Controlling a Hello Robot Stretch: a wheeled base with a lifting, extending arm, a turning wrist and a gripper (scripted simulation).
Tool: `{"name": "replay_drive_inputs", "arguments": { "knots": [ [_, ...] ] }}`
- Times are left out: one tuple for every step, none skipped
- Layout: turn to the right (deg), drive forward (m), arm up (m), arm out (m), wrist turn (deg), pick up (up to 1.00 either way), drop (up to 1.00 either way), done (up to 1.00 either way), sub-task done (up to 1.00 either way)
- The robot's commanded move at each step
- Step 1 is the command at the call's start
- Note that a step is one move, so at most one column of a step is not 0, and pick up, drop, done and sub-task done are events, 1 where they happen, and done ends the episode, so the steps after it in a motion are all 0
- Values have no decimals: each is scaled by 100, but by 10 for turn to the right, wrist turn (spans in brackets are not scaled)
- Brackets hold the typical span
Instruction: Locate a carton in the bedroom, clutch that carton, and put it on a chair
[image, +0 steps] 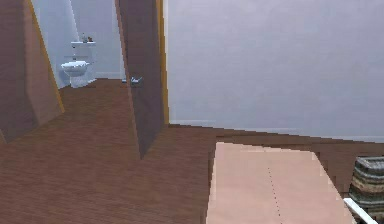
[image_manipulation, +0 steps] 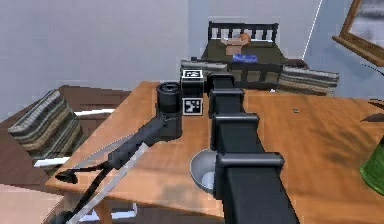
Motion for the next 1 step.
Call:
{"name": "replay_drive_inputs", "arguments": {
  "knots": [
    [0, 0, 0, 0, -150, 0, 0, 0, 0]
  ]
}}
